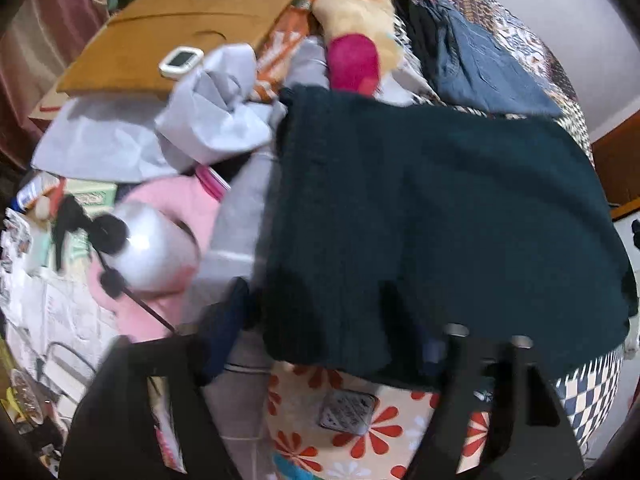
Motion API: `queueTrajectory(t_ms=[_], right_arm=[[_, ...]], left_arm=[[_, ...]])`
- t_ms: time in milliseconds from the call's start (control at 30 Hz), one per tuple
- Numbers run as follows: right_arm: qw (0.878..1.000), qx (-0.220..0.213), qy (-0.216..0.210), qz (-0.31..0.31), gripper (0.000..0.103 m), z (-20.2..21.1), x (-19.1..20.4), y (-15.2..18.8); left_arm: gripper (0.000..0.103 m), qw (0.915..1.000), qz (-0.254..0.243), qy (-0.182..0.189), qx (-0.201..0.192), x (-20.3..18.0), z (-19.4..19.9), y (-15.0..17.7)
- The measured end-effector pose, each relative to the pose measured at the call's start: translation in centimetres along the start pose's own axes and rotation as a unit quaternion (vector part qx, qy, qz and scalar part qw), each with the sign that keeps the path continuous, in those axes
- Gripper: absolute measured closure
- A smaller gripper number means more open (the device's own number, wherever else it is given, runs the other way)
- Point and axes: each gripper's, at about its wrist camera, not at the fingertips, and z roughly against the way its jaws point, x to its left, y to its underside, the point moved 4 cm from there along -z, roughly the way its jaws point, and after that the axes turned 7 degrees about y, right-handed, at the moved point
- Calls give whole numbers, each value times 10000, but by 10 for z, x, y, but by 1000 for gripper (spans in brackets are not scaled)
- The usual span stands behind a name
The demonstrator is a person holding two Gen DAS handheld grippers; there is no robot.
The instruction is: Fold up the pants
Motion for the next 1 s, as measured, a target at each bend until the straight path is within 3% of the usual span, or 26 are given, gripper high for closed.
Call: queueTrajectory(t_ms=[67, 200, 300, 467, 567, 767, 867, 1000], right_arm=[[9999, 68, 42, -77, 52, 0, -4, 13], [9990, 153, 3, -426, 52, 0, -14, 35], [9972, 203, -23, -725, 52, 2, -20, 48], [9951, 249, -96, -954, 51, 6, -25, 73], [9930, 241, -121, -1152, 45, 6, -30, 86], [9910, 168, -63, -1324, 44, 24, -50, 101], [9901, 101, 123, -1394, 44, 35, -59, 108], [9882, -68, 12, -1531, 44, 49, -68, 112]], left_arm=[[64, 9999, 6, -121, -123, 0, 3, 4], [67, 9975, -115, -349, -604, 0, 31, 5], [67, 9965, -35, -337, -758, 7, 44, 6], [66, 9989, -76, -371, -271, 13, 16, 18], [63, 9968, -391, -652, -251, 3, 10, 23], [39, 9916, -772, -898, -520, -22, 45, 14], [32, 9908, -864, -688, -783, -45, 67, 7], [28, 9894, -1086, -325, -912, -89, 75, 10]])
